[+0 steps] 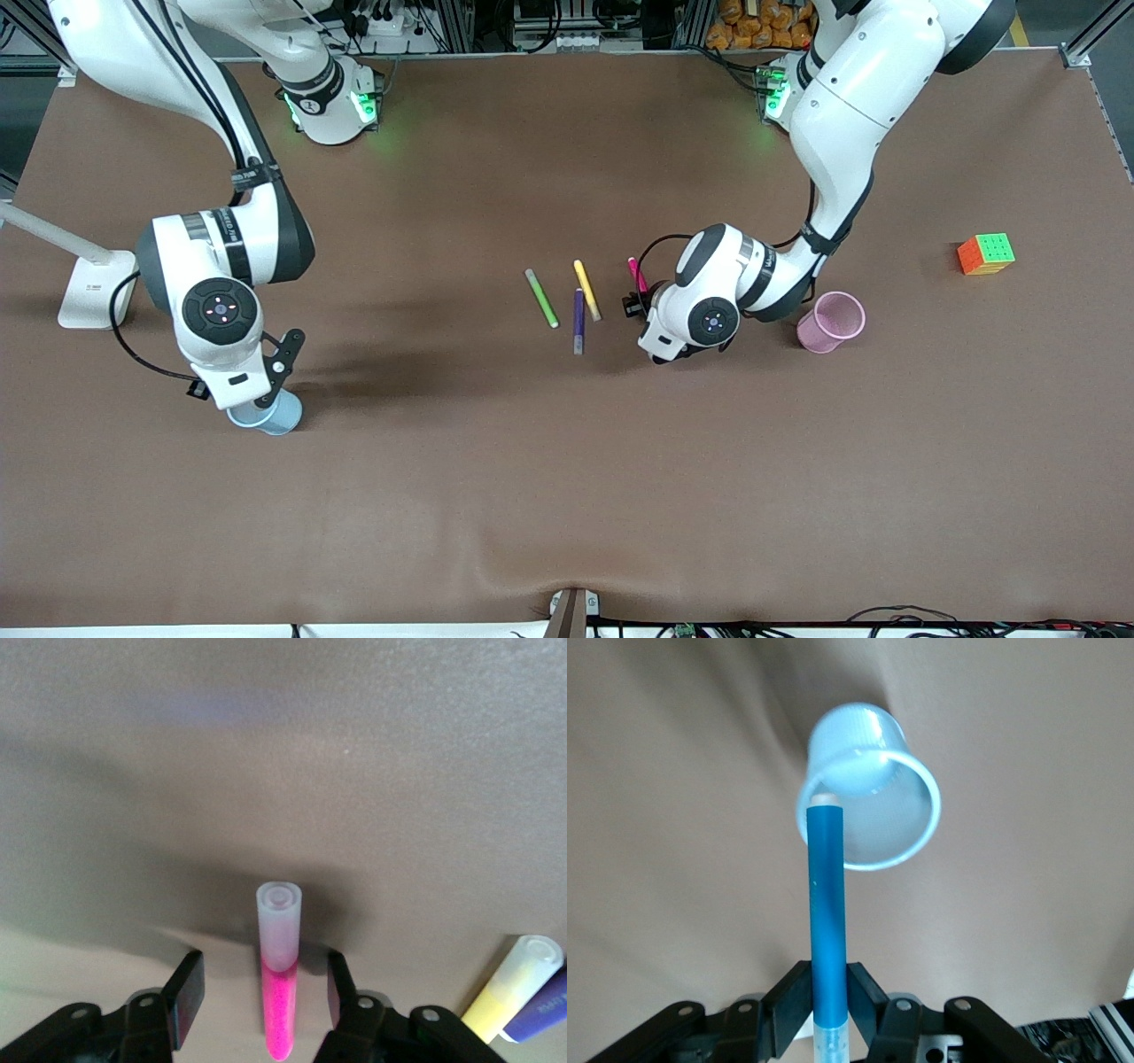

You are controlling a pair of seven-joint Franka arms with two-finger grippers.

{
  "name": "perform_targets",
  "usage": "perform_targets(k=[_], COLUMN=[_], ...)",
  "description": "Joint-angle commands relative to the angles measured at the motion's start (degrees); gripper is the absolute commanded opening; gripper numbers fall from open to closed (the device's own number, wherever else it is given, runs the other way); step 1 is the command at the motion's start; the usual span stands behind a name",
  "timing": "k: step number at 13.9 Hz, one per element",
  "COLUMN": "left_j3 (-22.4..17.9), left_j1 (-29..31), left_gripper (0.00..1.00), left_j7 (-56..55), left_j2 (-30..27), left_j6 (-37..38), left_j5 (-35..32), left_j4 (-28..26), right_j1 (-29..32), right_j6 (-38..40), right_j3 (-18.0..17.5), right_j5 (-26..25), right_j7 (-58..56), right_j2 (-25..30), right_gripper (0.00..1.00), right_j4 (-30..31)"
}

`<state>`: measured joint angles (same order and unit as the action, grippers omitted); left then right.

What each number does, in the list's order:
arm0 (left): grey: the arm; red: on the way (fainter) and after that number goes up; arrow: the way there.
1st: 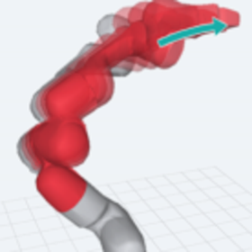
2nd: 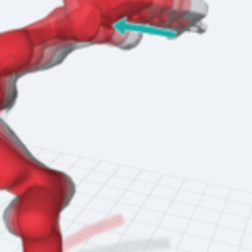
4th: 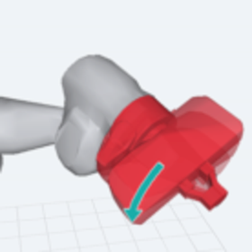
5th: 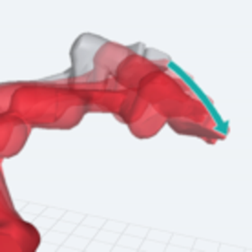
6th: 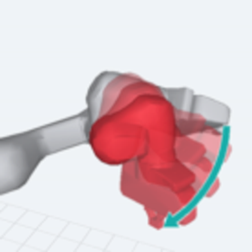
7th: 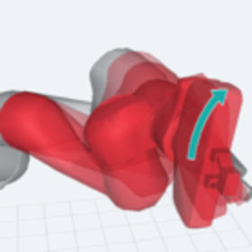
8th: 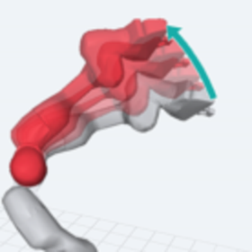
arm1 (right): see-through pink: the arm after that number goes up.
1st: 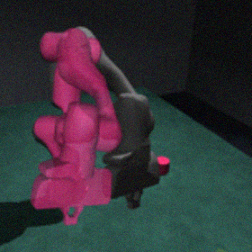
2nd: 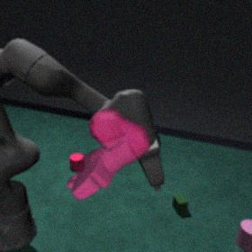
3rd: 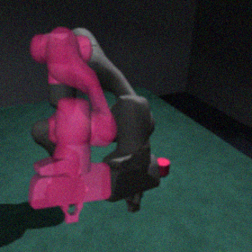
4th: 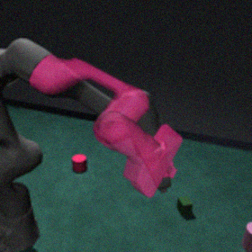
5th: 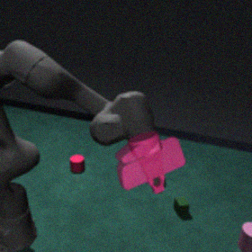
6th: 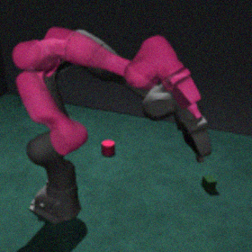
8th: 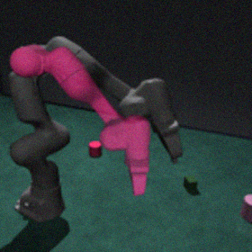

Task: Place pink and blue markers in matching cups
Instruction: 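Carry the blue marker with the right gripper over the light blue cup, then lower the blue marker into the cup while the left gripper lifts pink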

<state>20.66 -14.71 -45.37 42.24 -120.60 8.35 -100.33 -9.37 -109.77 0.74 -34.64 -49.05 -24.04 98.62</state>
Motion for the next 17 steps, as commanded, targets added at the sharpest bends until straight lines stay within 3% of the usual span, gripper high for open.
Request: perform_targets(k=[1, 3, 8, 12, 17], left_j3=[0.1, 0.1, 0.1, 0.0, -0.4], left_j1=[0.2, 0.2, 0.7, 2.1, 5.2], left_gripper=[0.33, 0.01, 0.0, 0.0, 0.0], left_j7=[0.5, 0.8, -0.3, -2.6, -2.4], left_j2=[0.8, 0.8, -0.9, -8.7, -13.4], left_j6=[-0.8, -1.4, -1.4, 1.0, 15.1], left_j5=[0.2, 0.2, 0.7, 0.4, -3.3], left_j4=[0.4, 0.4, 0.4, 0.7, 8.2], right_j1=[2.9, 4.1, 5.0, 5.1, 5.1], right_j6=[-2.4, -4.3, -7.1, -9.7, -11.0], right_j3=[-1.1, -1.1, -1.1, -1.1, -1.1], right_j5=[-3.1, -3.2, -3.9, -3.9, -3.9], right_j7=[-0.7, -1.4, -1.1, -0.7, -0.4], right_j2=[-1.6, -2.5, -4.1, -5.3, -6.2], right_gripper=[0.0, 0.0, 0.0, 0.0, 0.0], right_j4=[-0.4, -0.3, -0.3, 0.0, 0.1])
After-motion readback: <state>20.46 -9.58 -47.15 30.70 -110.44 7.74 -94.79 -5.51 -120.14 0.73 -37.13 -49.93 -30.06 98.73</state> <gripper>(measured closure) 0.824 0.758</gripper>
